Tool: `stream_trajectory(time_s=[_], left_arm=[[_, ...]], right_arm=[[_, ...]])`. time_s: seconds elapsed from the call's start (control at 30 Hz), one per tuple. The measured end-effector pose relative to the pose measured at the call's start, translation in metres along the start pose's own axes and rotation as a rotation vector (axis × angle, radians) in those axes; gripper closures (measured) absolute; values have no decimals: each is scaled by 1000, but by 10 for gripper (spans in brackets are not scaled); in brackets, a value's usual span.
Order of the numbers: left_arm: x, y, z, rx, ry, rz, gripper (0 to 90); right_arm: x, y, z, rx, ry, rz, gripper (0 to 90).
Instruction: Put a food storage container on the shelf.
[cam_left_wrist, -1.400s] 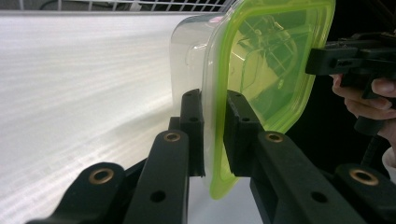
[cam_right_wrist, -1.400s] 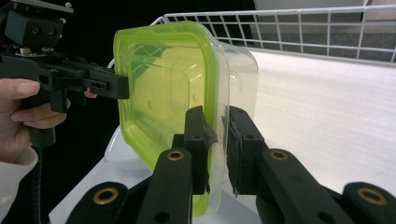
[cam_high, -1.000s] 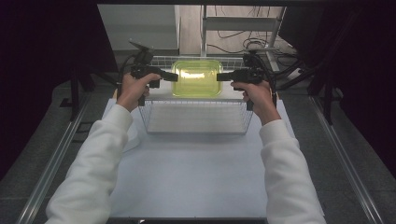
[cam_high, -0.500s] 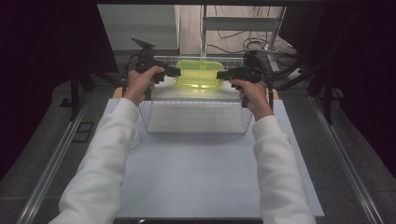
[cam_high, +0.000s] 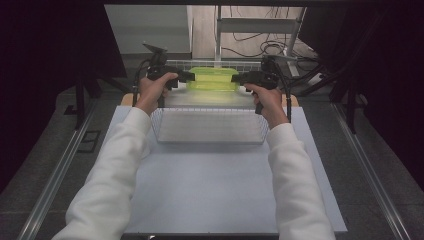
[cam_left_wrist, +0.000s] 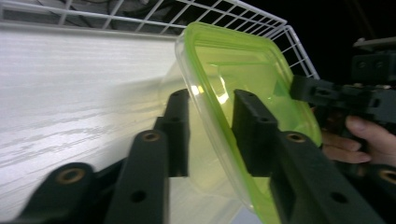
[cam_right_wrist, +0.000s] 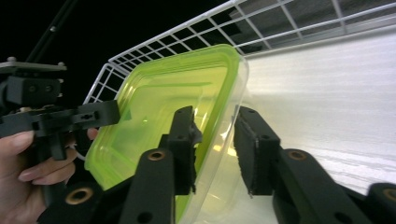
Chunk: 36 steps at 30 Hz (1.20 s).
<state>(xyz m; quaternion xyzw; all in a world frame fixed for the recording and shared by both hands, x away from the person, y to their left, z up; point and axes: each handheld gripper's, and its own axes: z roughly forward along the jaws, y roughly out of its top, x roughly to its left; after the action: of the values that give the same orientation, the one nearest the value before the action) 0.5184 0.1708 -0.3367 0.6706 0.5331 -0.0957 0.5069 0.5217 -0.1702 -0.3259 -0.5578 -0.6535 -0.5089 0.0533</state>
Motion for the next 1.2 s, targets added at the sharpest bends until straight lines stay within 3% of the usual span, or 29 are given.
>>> stream_trajectory(time_s=[0.03, 0.07, 0.13, 0.17, 0.2, 0.27, 0.37, 0.43, 0.5, 0.53, 0.63, 0.67, 0.7, 0.73, 0.77, 0.8, 0.83, 0.9, 0.93, 1.03, 1.1, 1.2], left_arm=[[-1, 0, 0, -4, 11, 10, 539], [-2, -1, -1, -11, 18, 21, 539], [-7, -2, -5, -47, 50, 62, 389], [-7, -2, -5, -47, 50, 62, 356], [-12, -3, -9, -73, 57, 86, 335], [-14, -3, -12, -86, 58, 95, 306], [-24, -8, -28, -112, 98, 186, 278], [-27, -11, -33, -118, 104, 208, 266], [-39, -26, -45, -139, 131, 285, 263], [-39, -26, -45, -139, 131, 285, 259], [-44, -47, -56, -142, 134, 337, 256], [-46, -62, -62, -124, 157, 369, 258], [-46, -62, -62, -124, 157, 369, 260], [-46, -78, -68, -96, 155, 379, 259], [-46, -78, -68, -96, 155, 379, 259], [-46, -93, -72, -83, 148, 389, 257], [-46, -93, -72, -83, 148, 389, 256], [-47, -124, -79, -82, 167, 421, 256], [-47, -124, -79, -82, 167, 421, 254], [-40, -157, -80, -70, 160, 427, 250], [-37, -171, -77, -55, 169, 435, 250], [-34, -189, -71, 0, 180, 473, 251]], right_arm=[[0, 0, -1, -8, -3, -2, 537], [0, 0, -1, -8, -3, -2, 537], [4, 0, -4, -35, -18, -15, 428], [4, 0, -4, -35, -18, -15, 428], [8, -1, -8, -55, -23, -30, 392], [13, -3, -12, -73, -44, -64, 358], [24, -7, -21, -104, -74, -136, 305], [27, -8, -25, -111, -73, -151, 296], [33, -14, -42, -132, -14, -220, 276], [35, -16, -48, -128, -9, -246, 274], [38, -23, -58, -108, -16, -293, 274], [40, -33, -69, -90, -37, -350, 274], [40, -33, -69, -90, -37, -350, 274], [40, -44, -79, -79, -51, -392, 275], [40, -44, -79, -79, -51, -392, 275], [37, -56, -90, -78, -17, -404, 275], [37, -56, -90, -78, -17, -404, 275], [30, -76, -104, -69, 14, -427, 275], [30, -76, -104, -69, 14, -427, 275], [20, -105, -117, -53, 0, -476, 276], [16, -120, -122, -41, -23, -503, 276], [7, -144, -124, -25, -30, -531, 282]])
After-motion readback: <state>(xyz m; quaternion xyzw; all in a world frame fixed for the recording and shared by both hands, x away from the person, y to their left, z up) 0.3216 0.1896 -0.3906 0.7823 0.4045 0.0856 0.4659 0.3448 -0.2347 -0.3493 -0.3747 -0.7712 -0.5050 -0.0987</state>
